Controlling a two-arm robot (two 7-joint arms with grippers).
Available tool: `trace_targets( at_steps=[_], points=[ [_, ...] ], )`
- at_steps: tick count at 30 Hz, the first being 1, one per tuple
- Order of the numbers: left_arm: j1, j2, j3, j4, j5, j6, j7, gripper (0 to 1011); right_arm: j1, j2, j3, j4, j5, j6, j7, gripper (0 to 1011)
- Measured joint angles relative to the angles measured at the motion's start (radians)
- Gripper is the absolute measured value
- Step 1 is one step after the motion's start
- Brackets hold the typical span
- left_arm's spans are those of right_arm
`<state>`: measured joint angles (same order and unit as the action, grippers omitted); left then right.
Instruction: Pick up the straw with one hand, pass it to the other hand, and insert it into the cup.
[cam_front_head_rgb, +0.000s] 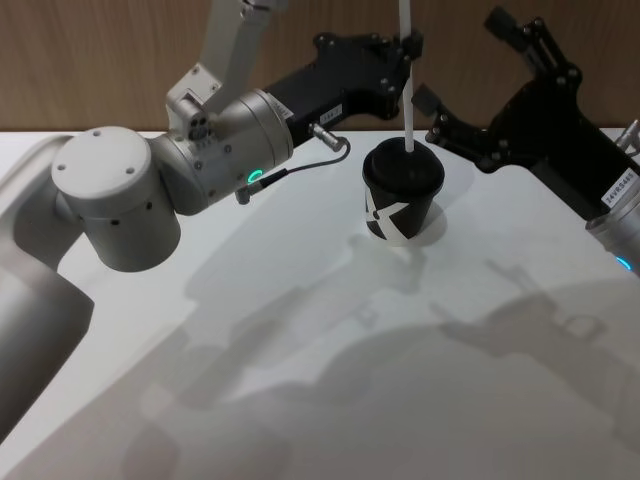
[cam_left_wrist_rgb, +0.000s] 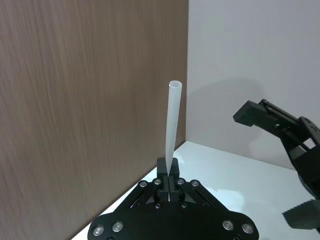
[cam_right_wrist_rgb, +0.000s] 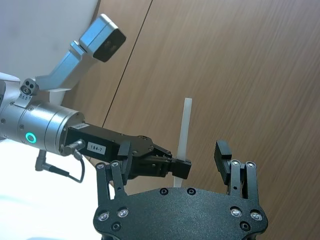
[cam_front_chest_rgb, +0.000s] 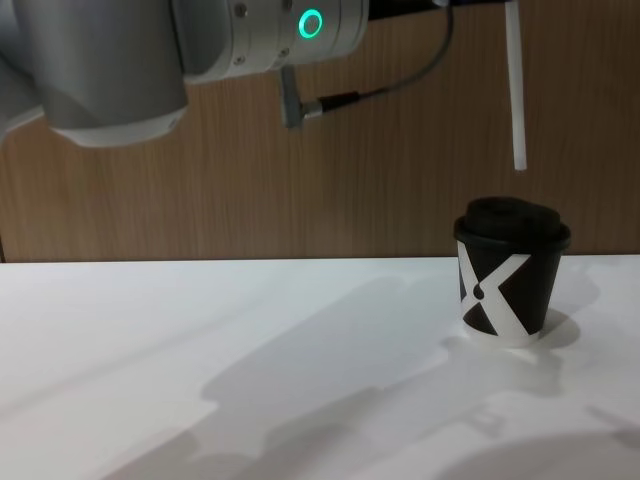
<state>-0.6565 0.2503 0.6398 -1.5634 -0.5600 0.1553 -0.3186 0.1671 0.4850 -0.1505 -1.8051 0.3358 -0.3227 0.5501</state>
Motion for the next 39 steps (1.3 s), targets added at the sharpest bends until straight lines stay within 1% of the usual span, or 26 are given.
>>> trace_targets(
  at_steps=[19,39],
  points=[
    [-0.008,-0.039,0.005,0.067,0.017,-0.008,-0.018,10,0.0,0.0,0.0,0.0,0.0,0.0,0.0,1001],
    [-0.008,-0.067,0.006,0.116,0.05,-0.023,-0.019,8,0.0,0.0,0.0,0.0,0.0,0.0,0.0,1001]
  ],
)
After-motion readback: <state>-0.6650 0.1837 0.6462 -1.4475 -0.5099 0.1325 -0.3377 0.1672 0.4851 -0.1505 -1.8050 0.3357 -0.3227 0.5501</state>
